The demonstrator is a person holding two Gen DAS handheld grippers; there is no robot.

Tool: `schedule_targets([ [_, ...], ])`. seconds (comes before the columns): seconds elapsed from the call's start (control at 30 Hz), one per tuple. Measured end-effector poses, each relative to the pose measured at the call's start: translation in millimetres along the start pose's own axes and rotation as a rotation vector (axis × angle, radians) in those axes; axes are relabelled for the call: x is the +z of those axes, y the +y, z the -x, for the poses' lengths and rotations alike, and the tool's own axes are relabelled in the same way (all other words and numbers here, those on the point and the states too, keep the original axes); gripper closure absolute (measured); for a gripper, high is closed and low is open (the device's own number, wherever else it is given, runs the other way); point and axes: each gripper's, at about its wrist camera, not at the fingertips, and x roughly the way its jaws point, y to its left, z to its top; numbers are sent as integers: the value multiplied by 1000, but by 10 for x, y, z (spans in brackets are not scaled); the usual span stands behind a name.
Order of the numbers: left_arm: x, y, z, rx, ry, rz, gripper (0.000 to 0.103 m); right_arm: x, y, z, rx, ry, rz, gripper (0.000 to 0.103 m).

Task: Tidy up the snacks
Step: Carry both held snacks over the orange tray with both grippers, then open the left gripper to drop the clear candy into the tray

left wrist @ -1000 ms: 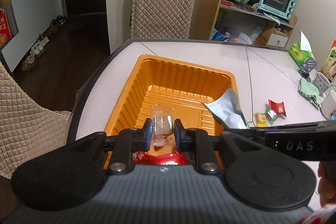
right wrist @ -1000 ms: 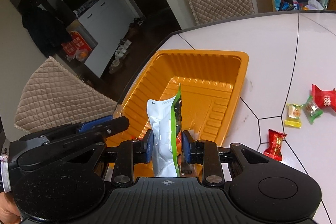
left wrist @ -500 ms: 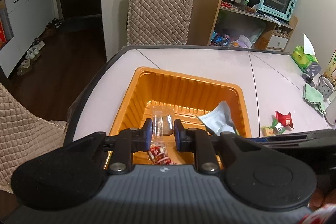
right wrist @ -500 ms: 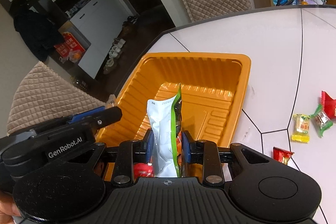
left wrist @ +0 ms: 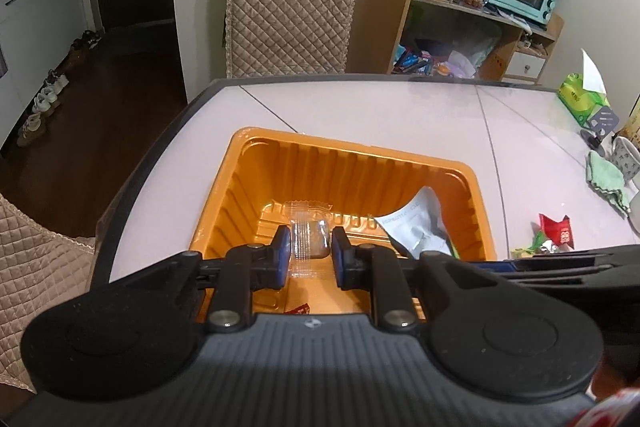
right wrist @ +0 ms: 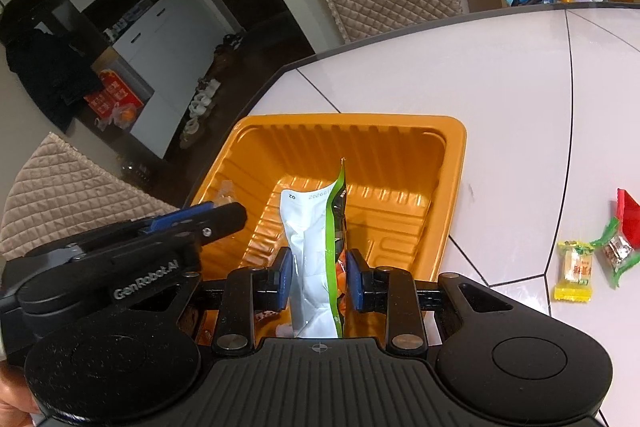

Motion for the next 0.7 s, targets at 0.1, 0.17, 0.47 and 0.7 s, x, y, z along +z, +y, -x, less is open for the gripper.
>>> schedule_targets([
  [0.1, 6, 3, -68, 6, 11, 1, 83, 17, -20, -13, -4, 2, -1, 74],
  [0.17, 9, 10, -94, 5, 17, 3, 83, 19, -29, -18, -5, 3, -5, 74],
  [0.47, -31, 88, -39, 11, 35, 35, 75, 42, -60, -28, -6, 5, -12, 74],
  [0.7, -70, 158, 120, 4, 29, 64, 73, 46, -45, -37, -2, 1, -10, 73],
])
